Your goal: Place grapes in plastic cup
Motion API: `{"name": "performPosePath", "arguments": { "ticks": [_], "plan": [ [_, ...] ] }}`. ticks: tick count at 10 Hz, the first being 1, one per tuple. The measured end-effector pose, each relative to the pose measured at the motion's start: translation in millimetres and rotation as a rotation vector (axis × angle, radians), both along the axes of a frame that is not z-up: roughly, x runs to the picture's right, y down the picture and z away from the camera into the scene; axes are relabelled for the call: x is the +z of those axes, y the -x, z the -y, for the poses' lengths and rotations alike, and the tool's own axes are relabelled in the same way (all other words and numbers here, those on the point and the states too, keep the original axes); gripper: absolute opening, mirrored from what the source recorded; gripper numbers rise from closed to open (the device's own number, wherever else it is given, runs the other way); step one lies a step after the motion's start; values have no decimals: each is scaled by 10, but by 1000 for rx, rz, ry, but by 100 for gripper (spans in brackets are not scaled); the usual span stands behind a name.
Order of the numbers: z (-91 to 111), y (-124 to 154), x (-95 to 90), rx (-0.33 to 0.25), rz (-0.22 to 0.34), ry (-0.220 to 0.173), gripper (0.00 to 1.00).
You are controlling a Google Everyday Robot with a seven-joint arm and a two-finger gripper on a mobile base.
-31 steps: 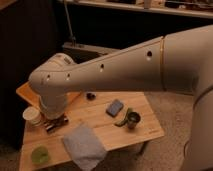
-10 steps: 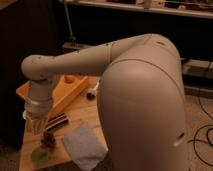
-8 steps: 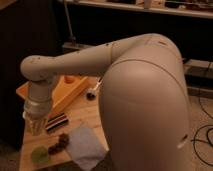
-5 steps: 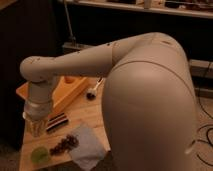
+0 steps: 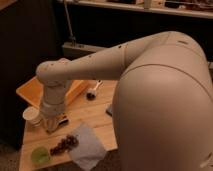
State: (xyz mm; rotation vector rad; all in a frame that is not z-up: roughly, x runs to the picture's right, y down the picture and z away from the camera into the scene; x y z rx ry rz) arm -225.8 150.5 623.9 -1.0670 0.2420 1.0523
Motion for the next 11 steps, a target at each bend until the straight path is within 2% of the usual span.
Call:
{"name": "performPosePath", "arguments": {
  "ticks": [2, 3, 6, 8, 11],
  "plan": [
    [-45, -264, 386, 75, -114, 13, 74],
    [-114, -371, 548, 98, -160, 22, 79],
    [-379, -726, 957, 180, -261, 52, 80],
    [-486, -880, 1071, 231, -270, 79, 80],
    [-594, -957, 1142, 296, -251, 108, 80]
  ]
}}
